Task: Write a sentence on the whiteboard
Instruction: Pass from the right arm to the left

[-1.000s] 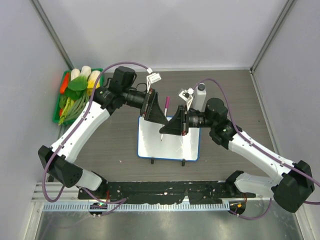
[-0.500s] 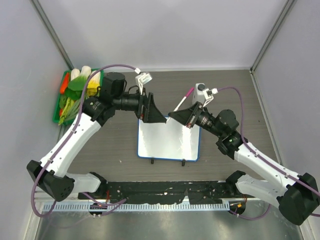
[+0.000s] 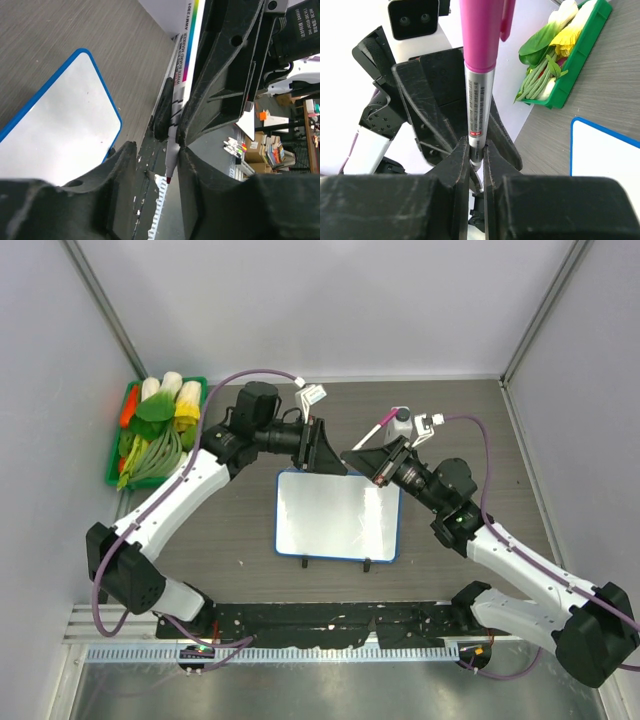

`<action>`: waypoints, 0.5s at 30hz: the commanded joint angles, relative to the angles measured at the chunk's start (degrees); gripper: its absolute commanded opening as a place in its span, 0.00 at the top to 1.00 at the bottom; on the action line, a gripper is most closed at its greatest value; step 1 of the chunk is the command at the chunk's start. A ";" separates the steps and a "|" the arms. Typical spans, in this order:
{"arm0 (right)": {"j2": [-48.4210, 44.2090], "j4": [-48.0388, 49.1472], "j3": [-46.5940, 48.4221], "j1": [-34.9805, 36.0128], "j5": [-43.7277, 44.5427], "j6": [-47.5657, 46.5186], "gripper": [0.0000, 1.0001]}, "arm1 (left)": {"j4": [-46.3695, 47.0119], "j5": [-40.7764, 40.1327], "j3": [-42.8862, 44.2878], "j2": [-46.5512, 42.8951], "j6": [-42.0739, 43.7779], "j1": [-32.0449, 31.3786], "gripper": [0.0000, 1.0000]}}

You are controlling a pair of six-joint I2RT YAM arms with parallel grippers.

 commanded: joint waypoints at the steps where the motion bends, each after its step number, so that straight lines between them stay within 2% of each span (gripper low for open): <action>1: -0.15 1.21 1.57 -0.11 1.81 0.73 0.99 | 5.16 2.26 2.06 0.52 -1.08 -0.21 0.64; 5: -0.41 -0.28 2.09 -0.03 1.64 -1.02 0.99 | 4.28 2.08 2.15 0.34 -0.38 -0.21 0.98; 6: -0.50 -1.16 2.18 -0.02 1.47 -2.16 0.99 | 3.41 2.17 2.32 0.25 0.32 -0.21 1.00; 7: -0.50 -1.86 2.79 -0.11 1.12 -2.78 0.94 | 2.70 1.99 2.32 -0.01 0.94 -0.21 1.00; 10: -0.85 -4.06 3.50 -0.20 0.67 -5.41 0.73 | 1.29 1.81 2.24 -0.89 2.26 -0.21 1.00; 11: -1.03 -4.15 3.50 -0.37 0.50 -5.85 0.60 | 0.77 2.16 2.24 -1.15 2.44 -0.21 1.00; 12: -1.55 -4.76 3.76 -0.64 0.24 -6.47 0.53 | 0.07 2.34 2.32 -1.50 2.79 -0.21 1.00; 13: -1.56 -6.08 4.03 -1.25 0.15 -7.00 0.37 | -1.16 2.52 2.41 -1.77 3.49 -0.21 1.00; 15: -2.61 -7.31 4.29 -2.74 -0.55 -8.14 0.19 | -3.36 2.87 2.50 -2.73 5.42 -0.21 1.00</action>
